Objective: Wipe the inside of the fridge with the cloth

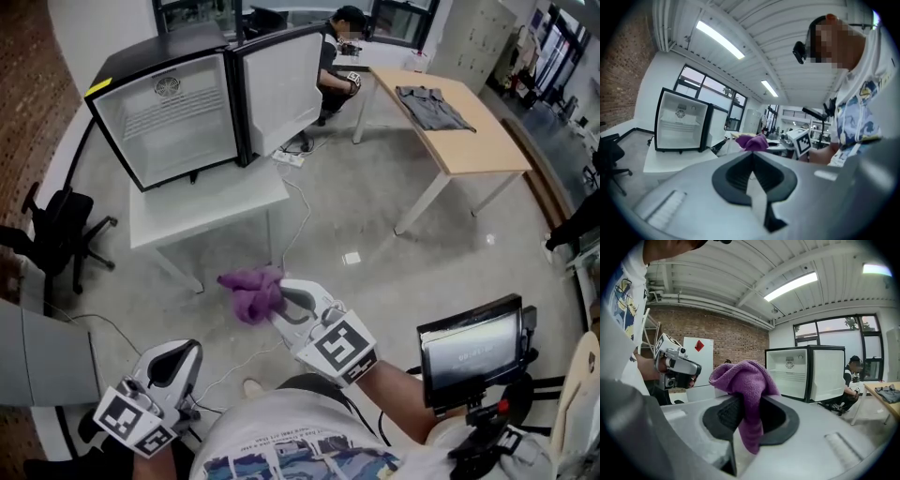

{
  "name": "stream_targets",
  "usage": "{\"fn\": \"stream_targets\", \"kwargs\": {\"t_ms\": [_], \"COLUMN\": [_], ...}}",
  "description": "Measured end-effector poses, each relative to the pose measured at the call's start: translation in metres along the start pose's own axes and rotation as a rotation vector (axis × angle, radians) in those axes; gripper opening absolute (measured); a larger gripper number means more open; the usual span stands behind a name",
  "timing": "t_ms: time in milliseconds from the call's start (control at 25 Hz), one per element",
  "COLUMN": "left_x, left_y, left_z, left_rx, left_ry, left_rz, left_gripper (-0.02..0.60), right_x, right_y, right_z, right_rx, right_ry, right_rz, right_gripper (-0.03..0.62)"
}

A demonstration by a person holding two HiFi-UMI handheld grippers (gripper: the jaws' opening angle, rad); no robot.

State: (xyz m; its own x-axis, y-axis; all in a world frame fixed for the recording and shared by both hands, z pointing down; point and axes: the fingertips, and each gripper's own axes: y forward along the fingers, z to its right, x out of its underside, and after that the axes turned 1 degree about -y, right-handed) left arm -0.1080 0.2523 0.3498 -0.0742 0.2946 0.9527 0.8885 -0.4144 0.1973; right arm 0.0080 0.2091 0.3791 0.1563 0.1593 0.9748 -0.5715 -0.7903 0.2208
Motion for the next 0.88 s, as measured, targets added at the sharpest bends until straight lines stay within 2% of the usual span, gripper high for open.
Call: {"fn": "stream_targets", "kwargs": {"t_ms": [360,600,880], "left_x": [0.025,0.043,0.051], "left_y": [-0.04,-0.062,-0.076], "left_z": [-0.004,0.003,0.007], "left_rx": [0.061,0.07,0.08], "left_ry": [0.007,-0.019,-0.048], "left_rz": [-0.019,-0.04,-0.055], "left_gripper": [0.006,0.006,0.006], "right_x": [0.003,0.002,-0.005], "right_y": [0.005,-0.006,-0.016], "right_z": [-0.057,-0.088,-0.1], "right_rx": [0.039,0.046,0.065], "right_ry": [-0.035,-0.039,-0.042], "right_rz": [-0.021,-0.047,-0.056], "right_gripper": [0.078,0.078,0.078]}}
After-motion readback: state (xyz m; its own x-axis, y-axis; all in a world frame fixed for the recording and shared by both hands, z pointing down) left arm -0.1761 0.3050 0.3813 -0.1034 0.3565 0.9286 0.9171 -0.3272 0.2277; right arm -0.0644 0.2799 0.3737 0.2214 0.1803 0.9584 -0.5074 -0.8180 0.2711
